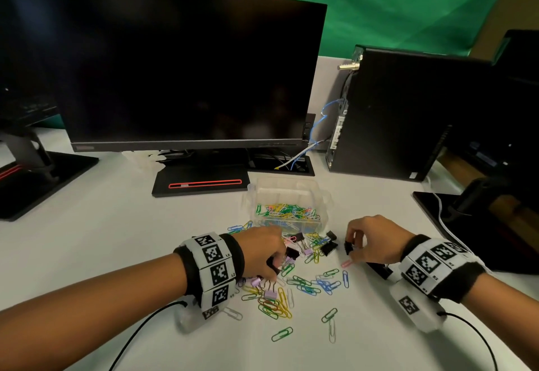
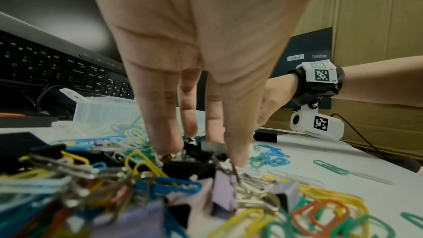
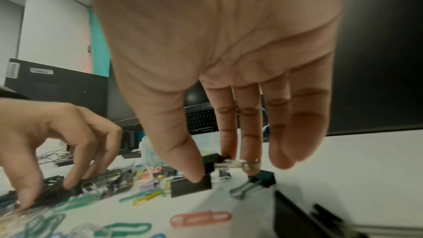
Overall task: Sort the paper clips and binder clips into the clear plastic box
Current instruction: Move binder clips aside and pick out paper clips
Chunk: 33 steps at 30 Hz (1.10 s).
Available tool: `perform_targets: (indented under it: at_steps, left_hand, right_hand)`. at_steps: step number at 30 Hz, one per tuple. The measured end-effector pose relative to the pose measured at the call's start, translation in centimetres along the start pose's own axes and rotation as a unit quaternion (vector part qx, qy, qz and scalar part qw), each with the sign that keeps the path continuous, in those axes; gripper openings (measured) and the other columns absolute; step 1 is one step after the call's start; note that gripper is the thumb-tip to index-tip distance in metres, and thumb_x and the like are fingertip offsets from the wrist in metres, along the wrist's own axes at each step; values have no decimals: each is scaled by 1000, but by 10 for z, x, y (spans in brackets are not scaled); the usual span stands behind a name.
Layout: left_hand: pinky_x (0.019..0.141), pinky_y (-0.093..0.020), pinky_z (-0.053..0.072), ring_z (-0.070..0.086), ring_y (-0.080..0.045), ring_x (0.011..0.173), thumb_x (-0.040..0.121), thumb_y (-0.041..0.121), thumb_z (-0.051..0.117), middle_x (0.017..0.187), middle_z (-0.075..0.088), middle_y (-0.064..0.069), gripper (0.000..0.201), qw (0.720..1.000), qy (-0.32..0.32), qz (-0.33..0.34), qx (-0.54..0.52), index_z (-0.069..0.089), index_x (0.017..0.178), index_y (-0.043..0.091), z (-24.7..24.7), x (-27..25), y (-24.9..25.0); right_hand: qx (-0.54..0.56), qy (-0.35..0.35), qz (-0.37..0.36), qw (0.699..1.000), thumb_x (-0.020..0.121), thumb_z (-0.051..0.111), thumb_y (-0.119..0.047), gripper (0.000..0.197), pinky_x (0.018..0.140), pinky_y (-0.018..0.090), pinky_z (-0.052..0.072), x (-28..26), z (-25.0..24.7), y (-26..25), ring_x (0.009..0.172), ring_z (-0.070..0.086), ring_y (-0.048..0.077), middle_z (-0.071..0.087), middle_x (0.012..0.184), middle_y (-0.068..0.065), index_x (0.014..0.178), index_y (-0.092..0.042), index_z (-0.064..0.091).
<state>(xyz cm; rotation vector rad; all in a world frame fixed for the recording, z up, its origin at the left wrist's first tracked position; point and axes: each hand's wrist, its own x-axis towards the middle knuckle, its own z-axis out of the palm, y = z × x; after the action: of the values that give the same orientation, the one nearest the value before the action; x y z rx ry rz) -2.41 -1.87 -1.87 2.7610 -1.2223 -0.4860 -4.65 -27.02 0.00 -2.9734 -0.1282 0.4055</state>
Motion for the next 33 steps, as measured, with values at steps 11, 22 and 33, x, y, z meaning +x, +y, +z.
perform_targets:
  at_steps: [11, 22, 33]
  left_hand:
    - [64, -12, 36, 47, -8, 75, 86, 9, 59, 102, 64, -6, 7, 998, 44, 8, -54, 64, 90, 8, -3, -6, -3]
    - [72, -23, 39, 48, -13, 82, 83, 22, 67, 114, 60, -4, 33, 992, 45, -68, -102, 56, 113, 14, 3, 0, -3]
    - [82, -31, 46, 57, -25, 102, 83, 9, 63, 113, 61, -9, 32, 993, 34, -82, -75, 55, 114, 10, 4, 3, 4]
  right_hand:
    - [-17, 13, 23, 1000, 68, 76, -43, 31, 69, 23, 44, 6, 9, 6, 83, 53, 13, 60, 91, -5, 87, -27, 58]
    - [8, 21, 22, 1000, 78, 64, -49, 34, 68, 27, 54, 21, 22, -24, 63, 61, 10, 69, 88, -4, 98, -22, 61]
    - [0, 17, -13, 1000, 73, 68, -20, 34, 67, 15, 41, 17, 9, -12, 79, 53, 8, 62, 101, -5, 107, -22, 66]
